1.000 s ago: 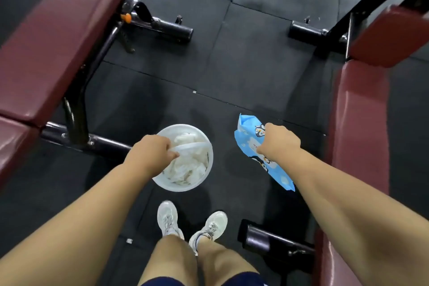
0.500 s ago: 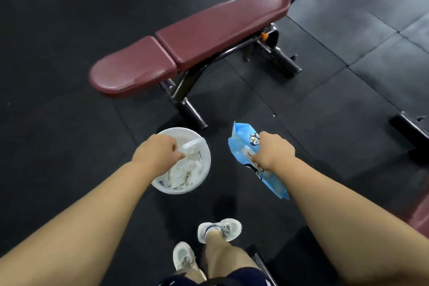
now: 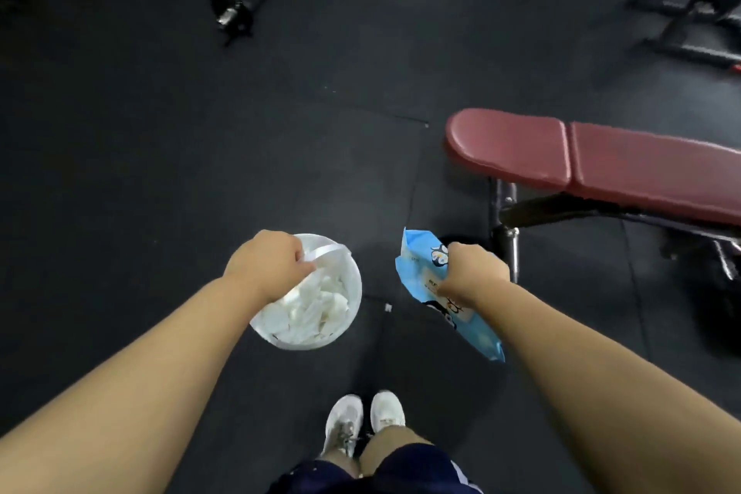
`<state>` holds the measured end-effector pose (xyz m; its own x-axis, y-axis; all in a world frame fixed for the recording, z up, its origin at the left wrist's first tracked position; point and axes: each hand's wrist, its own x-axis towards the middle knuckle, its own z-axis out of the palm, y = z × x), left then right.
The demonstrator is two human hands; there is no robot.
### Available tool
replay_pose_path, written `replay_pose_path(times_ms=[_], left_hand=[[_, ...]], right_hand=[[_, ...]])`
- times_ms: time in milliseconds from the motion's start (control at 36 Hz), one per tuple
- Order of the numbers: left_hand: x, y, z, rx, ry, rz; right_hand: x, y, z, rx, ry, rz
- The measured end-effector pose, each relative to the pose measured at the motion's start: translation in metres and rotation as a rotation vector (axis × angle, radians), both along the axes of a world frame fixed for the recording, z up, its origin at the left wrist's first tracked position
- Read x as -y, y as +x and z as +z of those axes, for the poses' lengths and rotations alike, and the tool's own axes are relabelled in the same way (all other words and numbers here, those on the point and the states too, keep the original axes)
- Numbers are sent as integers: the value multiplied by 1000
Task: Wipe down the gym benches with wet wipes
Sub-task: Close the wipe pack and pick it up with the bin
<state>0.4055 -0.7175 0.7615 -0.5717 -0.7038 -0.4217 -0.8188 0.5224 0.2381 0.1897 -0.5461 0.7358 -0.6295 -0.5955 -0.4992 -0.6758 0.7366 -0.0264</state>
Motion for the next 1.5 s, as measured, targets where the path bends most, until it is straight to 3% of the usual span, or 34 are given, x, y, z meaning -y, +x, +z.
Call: replay_pose_path(times_ms=[250, 472, 1000, 1500], left_hand=[[18, 156, 14, -63, -30, 526], [39, 297, 25, -104, -99, 839], [151, 629, 38, -72, -112, 1234], [333, 912, 56, 8, -141, 1580]], right_hand=[[137, 83, 12, -19, -14, 521], [247, 215, 23, -54, -60, 808], [477, 594, 56, 6, -133, 1201], [729, 926, 60, 63, -170, 1563]])
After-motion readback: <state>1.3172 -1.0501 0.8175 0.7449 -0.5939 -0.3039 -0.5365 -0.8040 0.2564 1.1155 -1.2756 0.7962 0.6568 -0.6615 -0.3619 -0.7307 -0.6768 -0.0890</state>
